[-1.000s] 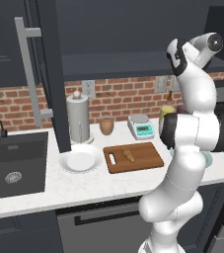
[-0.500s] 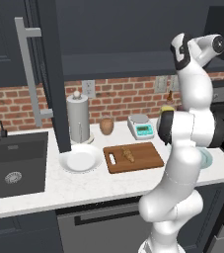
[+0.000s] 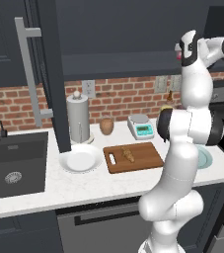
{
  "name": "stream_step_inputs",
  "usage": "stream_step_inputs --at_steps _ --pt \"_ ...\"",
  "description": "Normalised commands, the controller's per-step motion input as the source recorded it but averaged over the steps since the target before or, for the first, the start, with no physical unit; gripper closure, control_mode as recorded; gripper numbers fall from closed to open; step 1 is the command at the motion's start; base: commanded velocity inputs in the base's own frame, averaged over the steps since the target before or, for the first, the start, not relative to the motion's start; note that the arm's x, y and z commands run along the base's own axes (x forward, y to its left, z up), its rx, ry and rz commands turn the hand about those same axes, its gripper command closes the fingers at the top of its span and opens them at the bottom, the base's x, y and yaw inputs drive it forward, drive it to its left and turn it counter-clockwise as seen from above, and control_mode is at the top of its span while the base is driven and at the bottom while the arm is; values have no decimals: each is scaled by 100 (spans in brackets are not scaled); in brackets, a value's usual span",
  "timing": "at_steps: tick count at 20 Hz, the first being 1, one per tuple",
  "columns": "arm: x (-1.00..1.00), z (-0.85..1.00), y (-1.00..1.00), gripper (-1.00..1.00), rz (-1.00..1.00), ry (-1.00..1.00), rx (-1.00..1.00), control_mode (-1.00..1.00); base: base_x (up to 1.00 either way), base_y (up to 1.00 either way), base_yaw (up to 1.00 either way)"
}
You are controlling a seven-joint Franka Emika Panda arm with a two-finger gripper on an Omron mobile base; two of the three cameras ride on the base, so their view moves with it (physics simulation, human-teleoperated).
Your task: From the different types of pastries on the counter, select a croissant and place it on the cutting board. Then retrieve a jar of jam from the cabinet and place it alongside the croissant on the cutting board.
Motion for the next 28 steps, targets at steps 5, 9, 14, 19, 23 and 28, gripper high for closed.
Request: stream_step_inputs --at_steps 5,9,14,19,23,28 --pt "7 -1 0 -100 9 0 0 -100 0 0 0" --pt "3 -6 0 -100 10 0 0 -100 0 0 0" --pt "1 -10 0 -100 10 0 0 -100 0 0 0" --pt "6 -10 0 100 10 0 0 -100 0 0 0" --pt "7 -4 0 100 10 0 1 -100 0 0 0" --pt "0 0 0 100 0 0 0 -100 0 0 0"
